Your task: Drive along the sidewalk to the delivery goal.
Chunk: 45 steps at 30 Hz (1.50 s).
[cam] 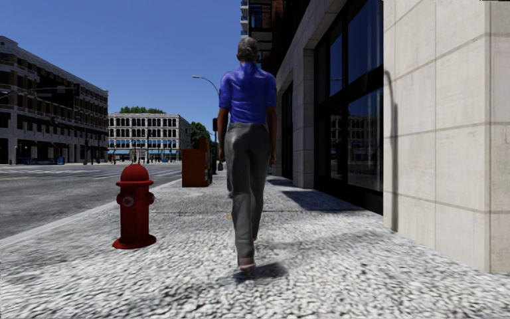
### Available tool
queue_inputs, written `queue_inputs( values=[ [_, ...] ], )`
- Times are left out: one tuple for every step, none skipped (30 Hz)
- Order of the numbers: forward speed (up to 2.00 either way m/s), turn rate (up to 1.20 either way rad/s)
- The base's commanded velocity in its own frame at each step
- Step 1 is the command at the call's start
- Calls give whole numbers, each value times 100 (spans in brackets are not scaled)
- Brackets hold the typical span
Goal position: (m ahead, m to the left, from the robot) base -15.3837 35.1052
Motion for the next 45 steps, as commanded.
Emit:
queue_inputs(
  values=[
    [103,0],
    [103,0],
    [103,0],
    [103,0],
    [103,0],
    [103,0],
    [103,0],
    [103,0],
    [103,0],
    [103,0],
    [103,0],
    [103,0],
    [103,0],
    [103,0],
    [103,0],
    [103,0],
    [103,0],
    [103,0],
    [103,0],
    [103,0],
    [103,0],
    [103,0],
    [103,0],
    [103,0],
    [103,0],
    [103,0],
    [103,0],
    [103,0],
    [103,0],
    [103,0],
    [103,0],
    [103,0],
    [103,0],
    [103,0],
    [103,0],
    [103,0],
    [103,0],
    [103,0],
    [103,0],
    [103,0],
    [103,0],
    [103,0],
    [103,0],
    [103,0],
    [103,0]
  ],
)
